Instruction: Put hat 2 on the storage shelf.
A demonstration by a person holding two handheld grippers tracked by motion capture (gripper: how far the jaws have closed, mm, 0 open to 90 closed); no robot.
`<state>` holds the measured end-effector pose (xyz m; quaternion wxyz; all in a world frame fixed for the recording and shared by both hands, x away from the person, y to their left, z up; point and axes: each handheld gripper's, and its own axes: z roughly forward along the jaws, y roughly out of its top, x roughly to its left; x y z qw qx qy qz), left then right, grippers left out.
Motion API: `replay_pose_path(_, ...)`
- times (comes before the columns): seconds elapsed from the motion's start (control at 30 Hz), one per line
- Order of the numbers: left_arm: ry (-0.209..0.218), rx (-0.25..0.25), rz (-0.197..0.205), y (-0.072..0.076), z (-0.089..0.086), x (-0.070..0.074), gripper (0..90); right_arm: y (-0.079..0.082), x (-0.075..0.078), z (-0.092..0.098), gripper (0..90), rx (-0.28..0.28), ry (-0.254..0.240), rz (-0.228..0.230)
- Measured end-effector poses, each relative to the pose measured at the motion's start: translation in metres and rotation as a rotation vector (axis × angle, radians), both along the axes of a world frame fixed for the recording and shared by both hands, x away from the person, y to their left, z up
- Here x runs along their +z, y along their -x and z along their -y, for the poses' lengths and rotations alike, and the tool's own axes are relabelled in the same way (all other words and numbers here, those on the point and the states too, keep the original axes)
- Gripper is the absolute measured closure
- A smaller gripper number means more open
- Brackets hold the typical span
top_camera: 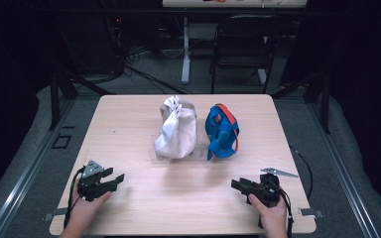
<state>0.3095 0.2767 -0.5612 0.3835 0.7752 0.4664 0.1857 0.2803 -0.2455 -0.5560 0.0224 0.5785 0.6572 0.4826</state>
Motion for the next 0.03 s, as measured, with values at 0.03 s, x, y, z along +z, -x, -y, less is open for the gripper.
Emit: replay_pose_path(0.03,0.0,0.0,0.0,0.0,0.0,0.0,44.8,0.0,0.0,0.0,51.5,0.0,0.0,0.0)
